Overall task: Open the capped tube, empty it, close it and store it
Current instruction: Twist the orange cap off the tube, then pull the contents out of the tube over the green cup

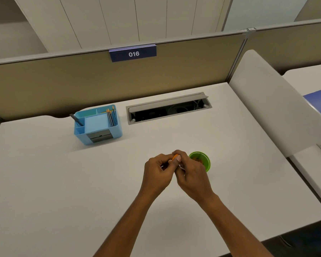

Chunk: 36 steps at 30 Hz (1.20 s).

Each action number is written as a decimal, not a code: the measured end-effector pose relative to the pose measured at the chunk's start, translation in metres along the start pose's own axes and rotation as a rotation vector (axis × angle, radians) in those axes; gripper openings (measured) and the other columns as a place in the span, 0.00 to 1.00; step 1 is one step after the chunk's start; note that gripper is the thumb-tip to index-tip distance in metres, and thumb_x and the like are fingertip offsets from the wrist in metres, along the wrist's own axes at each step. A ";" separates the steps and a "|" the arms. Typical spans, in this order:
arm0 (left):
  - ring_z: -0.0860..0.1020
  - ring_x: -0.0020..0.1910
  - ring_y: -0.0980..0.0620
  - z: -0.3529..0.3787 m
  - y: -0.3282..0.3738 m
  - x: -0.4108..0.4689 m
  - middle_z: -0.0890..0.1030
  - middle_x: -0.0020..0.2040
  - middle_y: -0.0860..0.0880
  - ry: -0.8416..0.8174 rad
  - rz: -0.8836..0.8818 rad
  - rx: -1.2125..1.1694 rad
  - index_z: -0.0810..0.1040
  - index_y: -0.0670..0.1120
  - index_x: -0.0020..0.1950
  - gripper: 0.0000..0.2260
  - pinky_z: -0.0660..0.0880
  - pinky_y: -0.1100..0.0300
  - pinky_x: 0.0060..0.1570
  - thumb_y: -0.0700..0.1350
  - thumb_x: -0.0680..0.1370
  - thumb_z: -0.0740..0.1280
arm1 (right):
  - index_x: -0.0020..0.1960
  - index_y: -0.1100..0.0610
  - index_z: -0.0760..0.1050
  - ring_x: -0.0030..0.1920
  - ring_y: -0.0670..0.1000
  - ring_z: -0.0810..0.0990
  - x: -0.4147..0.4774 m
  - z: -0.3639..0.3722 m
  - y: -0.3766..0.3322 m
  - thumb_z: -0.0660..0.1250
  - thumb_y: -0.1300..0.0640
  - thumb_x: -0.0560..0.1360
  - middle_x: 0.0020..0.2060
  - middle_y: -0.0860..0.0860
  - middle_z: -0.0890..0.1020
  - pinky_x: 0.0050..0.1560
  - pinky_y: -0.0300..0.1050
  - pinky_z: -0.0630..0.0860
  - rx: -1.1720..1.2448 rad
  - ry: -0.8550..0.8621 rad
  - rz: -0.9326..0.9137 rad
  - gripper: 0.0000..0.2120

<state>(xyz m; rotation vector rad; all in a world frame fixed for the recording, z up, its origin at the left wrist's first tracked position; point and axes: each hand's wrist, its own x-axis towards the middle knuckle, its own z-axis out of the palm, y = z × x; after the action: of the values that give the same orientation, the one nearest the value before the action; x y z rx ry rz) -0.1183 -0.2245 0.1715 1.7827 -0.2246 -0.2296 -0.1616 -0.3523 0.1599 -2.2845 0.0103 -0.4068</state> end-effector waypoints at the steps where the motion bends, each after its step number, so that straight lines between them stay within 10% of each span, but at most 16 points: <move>1: 0.84 0.41 0.46 0.001 0.000 0.000 0.86 0.39 0.48 0.002 -0.007 -0.006 0.88 0.54 0.49 0.06 0.81 0.44 0.45 0.52 0.79 0.71 | 0.64 0.50 0.73 0.38 0.47 0.84 0.000 0.000 0.002 0.58 0.51 0.81 0.42 0.47 0.87 0.37 0.52 0.80 0.002 0.001 0.013 0.13; 6: 0.82 0.36 0.57 0.006 0.009 -0.001 0.88 0.41 0.51 -0.032 -0.095 -0.126 0.88 0.48 0.50 0.07 0.77 0.63 0.39 0.48 0.79 0.72 | 0.71 0.47 0.69 0.42 0.49 0.86 -0.001 -0.007 0.009 0.61 0.50 0.82 0.43 0.47 0.87 0.45 0.50 0.84 0.153 -0.051 0.103 0.18; 18: 0.84 0.42 0.50 0.003 0.004 -0.001 0.88 0.45 0.43 -0.040 -0.452 -0.692 0.89 0.43 0.47 0.09 0.83 0.59 0.46 0.38 0.80 0.68 | 0.59 0.57 0.75 0.53 0.48 0.84 -0.007 -0.030 0.039 0.69 0.63 0.78 0.54 0.55 0.85 0.47 0.42 0.81 0.685 -0.002 0.490 0.11; 23: 0.86 0.49 0.45 -0.001 -0.009 -0.006 0.88 0.50 0.39 -0.053 -0.465 -0.710 0.84 0.38 0.57 0.09 0.84 0.58 0.47 0.36 0.78 0.71 | 0.61 0.51 0.80 0.58 0.53 0.81 -0.009 -0.046 0.083 0.69 0.63 0.77 0.56 0.52 0.81 0.56 0.36 0.79 0.198 0.091 0.494 0.15; 29: 0.86 0.48 0.44 -0.004 -0.015 -0.012 0.87 0.51 0.37 -0.054 -0.466 -0.692 0.82 0.37 0.57 0.10 0.84 0.57 0.48 0.35 0.77 0.72 | 0.78 0.57 0.59 0.46 0.48 0.79 0.003 -0.057 0.099 0.70 0.69 0.75 0.40 0.39 0.78 0.52 0.40 0.76 -0.099 -0.112 0.335 0.36; 34: 0.86 0.49 0.46 -0.003 -0.018 -0.016 0.88 0.51 0.39 -0.054 -0.446 -0.690 0.83 0.38 0.56 0.09 0.84 0.57 0.49 0.33 0.76 0.72 | 0.49 0.59 0.81 0.42 0.56 0.83 0.009 -0.055 0.106 0.71 0.65 0.74 0.40 0.56 0.84 0.41 0.50 0.78 -0.262 -0.142 0.249 0.05; 36: 0.86 0.48 0.47 -0.005 -0.020 -0.018 0.88 0.51 0.40 -0.045 -0.436 -0.675 0.83 0.37 0.56 0.09 0.84 0.57 0.48 0.33 0.76 0.72 | 0.53 0.60 0.79 0.43 0.56 0.83 0.010 -0.054 0.104 0.72 0.66 0.74 0.41 0.55 0.86 0.43 0.49 0.79 -0.244 -0.159 0.266 0.09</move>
<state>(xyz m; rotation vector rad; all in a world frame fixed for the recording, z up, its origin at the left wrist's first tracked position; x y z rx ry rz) -0.1335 -0.2105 0.1537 1.1339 0.2011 -0.5830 -0.1550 -0.4633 0.1218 -2.5064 0.2944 -0.0877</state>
